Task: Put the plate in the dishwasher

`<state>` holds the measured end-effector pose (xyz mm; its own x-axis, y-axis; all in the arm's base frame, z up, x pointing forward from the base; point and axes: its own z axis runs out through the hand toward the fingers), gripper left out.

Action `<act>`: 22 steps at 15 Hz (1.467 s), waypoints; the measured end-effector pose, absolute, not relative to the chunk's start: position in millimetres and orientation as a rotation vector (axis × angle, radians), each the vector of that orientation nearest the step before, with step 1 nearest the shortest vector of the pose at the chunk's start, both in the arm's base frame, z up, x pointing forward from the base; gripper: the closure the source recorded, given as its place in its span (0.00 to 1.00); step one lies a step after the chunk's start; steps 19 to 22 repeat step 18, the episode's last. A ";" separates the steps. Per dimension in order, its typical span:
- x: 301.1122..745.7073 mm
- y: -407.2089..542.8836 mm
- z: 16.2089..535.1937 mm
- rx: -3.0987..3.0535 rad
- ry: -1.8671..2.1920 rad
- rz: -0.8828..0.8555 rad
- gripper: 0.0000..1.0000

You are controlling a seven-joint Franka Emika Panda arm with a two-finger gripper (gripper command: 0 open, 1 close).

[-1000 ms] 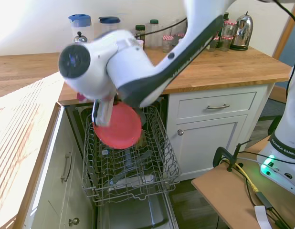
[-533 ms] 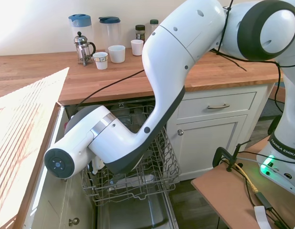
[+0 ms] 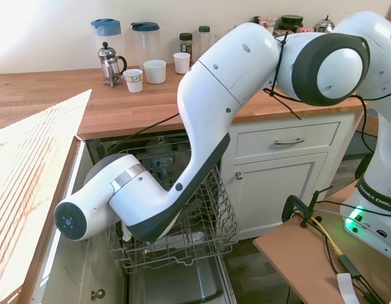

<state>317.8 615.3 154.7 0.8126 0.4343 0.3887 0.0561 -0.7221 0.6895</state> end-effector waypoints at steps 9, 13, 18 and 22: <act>363.3 604.7 169.9 2.495 0.329 0.072 0.00; 426.4 581.6 245.0 2.623 0.184 0.052 0.00; 523.8 467.4 385.1 2.842 -0.064 0.043 0.00; 523.8 467.4 385.1 2.842 -0.064 0.043 0.00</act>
